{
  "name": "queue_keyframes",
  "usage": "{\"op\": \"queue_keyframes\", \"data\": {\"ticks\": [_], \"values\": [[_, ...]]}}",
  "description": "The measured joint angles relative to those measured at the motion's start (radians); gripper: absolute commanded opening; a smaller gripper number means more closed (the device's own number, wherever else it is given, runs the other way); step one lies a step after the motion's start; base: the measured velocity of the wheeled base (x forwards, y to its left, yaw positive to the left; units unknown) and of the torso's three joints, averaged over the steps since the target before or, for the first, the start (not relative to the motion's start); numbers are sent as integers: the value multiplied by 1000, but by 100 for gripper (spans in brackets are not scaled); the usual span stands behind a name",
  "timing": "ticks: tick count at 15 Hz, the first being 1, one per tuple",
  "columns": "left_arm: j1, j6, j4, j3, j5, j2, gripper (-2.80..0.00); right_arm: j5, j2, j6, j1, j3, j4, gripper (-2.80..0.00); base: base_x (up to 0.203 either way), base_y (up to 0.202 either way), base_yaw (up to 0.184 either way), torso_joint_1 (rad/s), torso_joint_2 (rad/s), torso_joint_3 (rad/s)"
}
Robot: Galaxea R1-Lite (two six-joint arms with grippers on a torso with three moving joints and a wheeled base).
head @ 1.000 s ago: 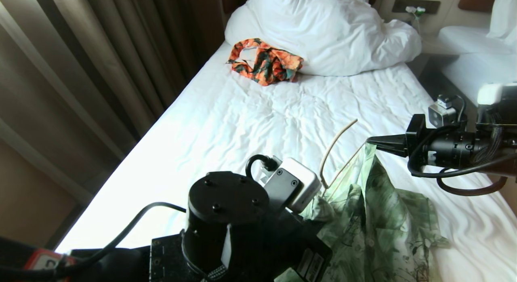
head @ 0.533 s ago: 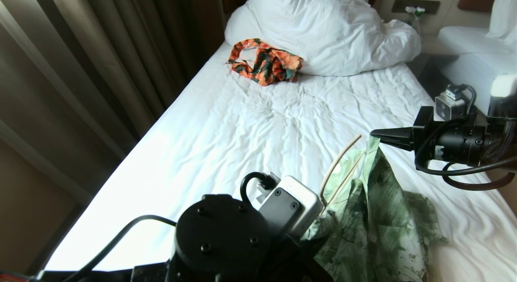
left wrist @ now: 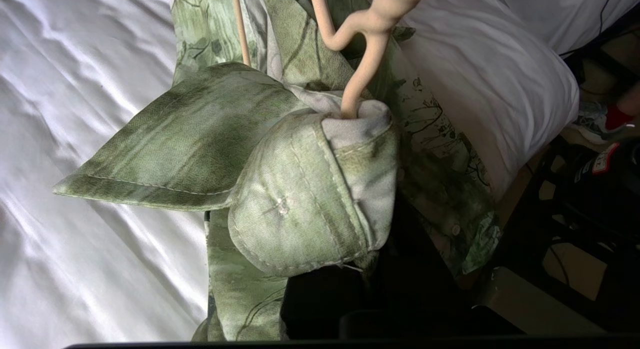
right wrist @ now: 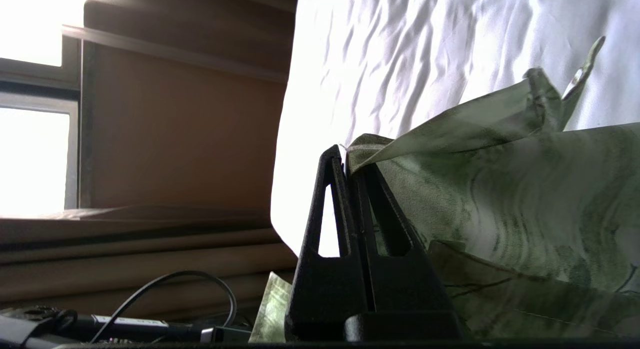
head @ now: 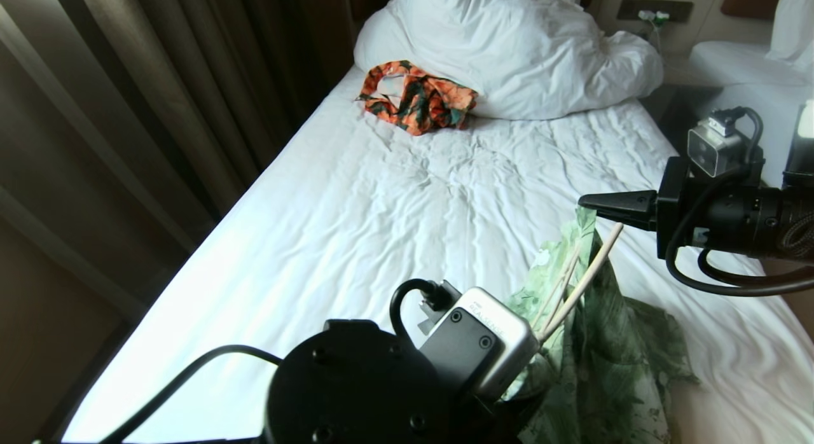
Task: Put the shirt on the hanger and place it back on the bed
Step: Hook the other side of the shirt onto the hanger
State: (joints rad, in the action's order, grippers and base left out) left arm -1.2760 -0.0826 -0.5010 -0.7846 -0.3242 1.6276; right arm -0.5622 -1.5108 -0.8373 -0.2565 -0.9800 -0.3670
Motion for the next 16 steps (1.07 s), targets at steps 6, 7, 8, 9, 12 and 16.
{"op": "queue_keyframes", "data": {"ticks": [6,7,8,9,12,16], "values": [[10,-9,120,-127,85,58,-280,-113,104,243,5,-6,108,-280,0,0,0,0,0,0],[10,-21,145,-147,105,62,-280,-135,117,278,23,-14,131,-280,0,0,0,0,0,0],[10,-36,173,-169,122,65,-280,-159,127,298,49,-25,155,-280,0,0,0,0,0,0],[9,-44,199,-185,130,66,-280,-188,135,307,82,-35,175,-280,0,0,0,0,0,0],[11,-45,201,-204,118,62,-280,-290,148,335,201,-47,207,-280,0,0,0,0,0,0],[30,-44,221,-210,98,29,-280,-304,152,372,251,-43,294,-280,0,0,0,0,0,0]]}}
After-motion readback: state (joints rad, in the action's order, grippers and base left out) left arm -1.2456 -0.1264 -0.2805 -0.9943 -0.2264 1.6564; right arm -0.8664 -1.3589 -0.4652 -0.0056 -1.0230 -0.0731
